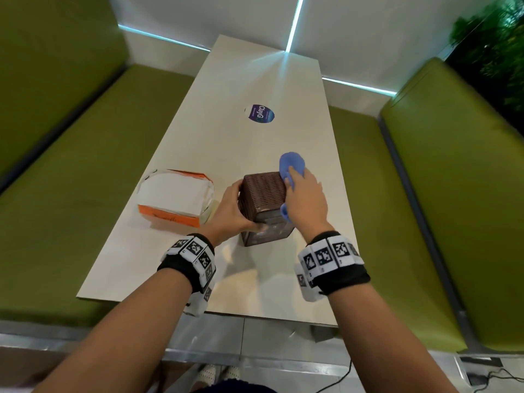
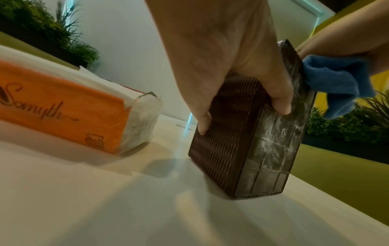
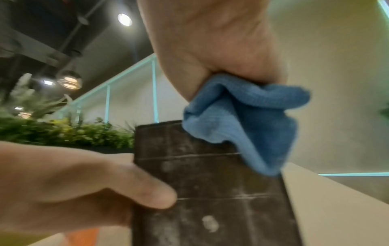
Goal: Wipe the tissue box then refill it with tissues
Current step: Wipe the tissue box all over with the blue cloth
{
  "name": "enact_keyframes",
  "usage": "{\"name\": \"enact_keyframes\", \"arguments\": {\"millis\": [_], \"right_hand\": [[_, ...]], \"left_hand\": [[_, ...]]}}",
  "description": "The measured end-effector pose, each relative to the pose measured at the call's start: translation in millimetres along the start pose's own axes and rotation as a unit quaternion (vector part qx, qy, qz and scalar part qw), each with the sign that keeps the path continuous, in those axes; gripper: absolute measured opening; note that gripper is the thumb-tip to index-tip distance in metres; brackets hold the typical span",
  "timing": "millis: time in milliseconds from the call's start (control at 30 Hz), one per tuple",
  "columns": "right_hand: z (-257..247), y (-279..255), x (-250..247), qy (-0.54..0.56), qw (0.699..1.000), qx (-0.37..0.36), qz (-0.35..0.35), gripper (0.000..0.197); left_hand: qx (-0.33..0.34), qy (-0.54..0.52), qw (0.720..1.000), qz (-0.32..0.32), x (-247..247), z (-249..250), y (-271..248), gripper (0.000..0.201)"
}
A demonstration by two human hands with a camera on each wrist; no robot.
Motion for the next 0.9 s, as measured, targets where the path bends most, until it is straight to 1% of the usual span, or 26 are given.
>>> {"name": "enact_keyframes", "arguments": {"millis": [33, 67, 167, 233, 300, 333, 400, 467, 500, 533, 567, 600, 633, 667, 700, 767, 800, 867, 900], "right_hand": [[-8, -7, 1, -0.009, 1.0, -0.009, 0.004, 0.047], [-21, -16, 5, -0.014, 0.999, -0.032, 0.003, 0.047], [-59, -33, 21, -0.039, 0.991, -0.129, -0.017, 0.052], [-61, -23, 20, -0.041, 0.989, -0.142, -0.029, 0.056], [-48, -9, 14, -0.019, 0.992, -0.116, -0.039, 0.059], [-38, -5, 9, 0.002, 0.995, -0.091, -0.037, 0.057], [-19, -2, -1, 0.022, 0.999, -0.032, -0.012, 0.049], [-13, -11, -4, -0.017, 1.0, 0.004, -0.004, 0.051], [-20, -21, -2, -0.048, 0.999, -0.002, -0.009, 0.057], [-33, -32, 3, -0.081, 0.996, -0.031, -0.018, 0.064], [-51, -43, 11, -0.1, 0.991, -0.082, -0.027, 0.066], [-67, -52, 19, -0.094, 0.986, -0.131, -0.033, 0.063], [-78, -56, 24, -0.078, 0.983, -0.162, -0.04, 0.058], [-82, -54, 24, -0.064, 0.982, -0.174, -0.047, 0.054], [-79, -46, 23, -0.063, 0.982, -0.173, -0.049, 0.054], [-57, -25, 14, -0.053, 0.989, -0.131, -0.047, 0.06], [-40, -16, 6, -0.03, 0.995, -0.088, -0.044, 0.061], [-8, -2, -6, -0.005, 1.0, -0.013, -0.027, 0.054], [1, -3, -8, -0.013, 1.0, 0.015, -0.02, 0.051]], "left_hand": [[0.001, 0.002, 1.0, -0.003, 1, 0, 0, 0.114], [0.005, 0.009, 1.0, -0.004, 2, 1, 0, 0.115], [0.02, 0.048, 0.999, -0.003, 2, -2, 1, 0.109], [0.02, 0.058, 0.998, 0.006, -1, -3, 1, 0.112], [0.018, 0.058, 0.998, 0.013, -3, -2, 1, 0.118], [0.015, 0.051, 0.998, 0.015, -3, -4, 2, 0.12], [0.007, 0.042, 0.999, 0.016, -1, -4, 2, 0.12], [0.004, 0.044, 0.999, 0.012, 0, -4, 3, 0.12], [0.004, 0.049, 0.999, 0.013, -1, -4, 3, 0.118], [0.008, 0.056, 0.998, 0.011, -1, -5, 4, 0.113], [0.013, 0.065, 0.998, 0.009, -1, -5, 4, 0.104], [0.022, 0.076, 0.997, 0.009, -1, -5, 4, 0.091], [0.031, 0.083, 0.996, 0.012, -2, -4, 2, 0.079], [0.04, 0.079, 0.996, 0.016, -5, -4, 2, 0.074], [0.034, 0.075, 0.996, 0.018, -7, -5, 1, 0.079], [0.014, 0.079, 0.996, 0.024, -10, -5, 0, 0.106], [0.01, 0.073, 0.997, 0.014, -9, -3, 0, 0.113], [0.0, 0.066, 0.998, 0.008, -7, -3, 1, 0.114], [-0.004, 0.064, 0.998, 0.002, -5, -2, 1, 0.114]]}}
Point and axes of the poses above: each hand's wrist, its own y-axis towards the middle knuckle, its own x-axis out of the palm, z = x × y, the point moved 6 cm from there along y, towards the middle knuckle, and after that the axes turned 2 degrees about z, right-handed, at the moved point
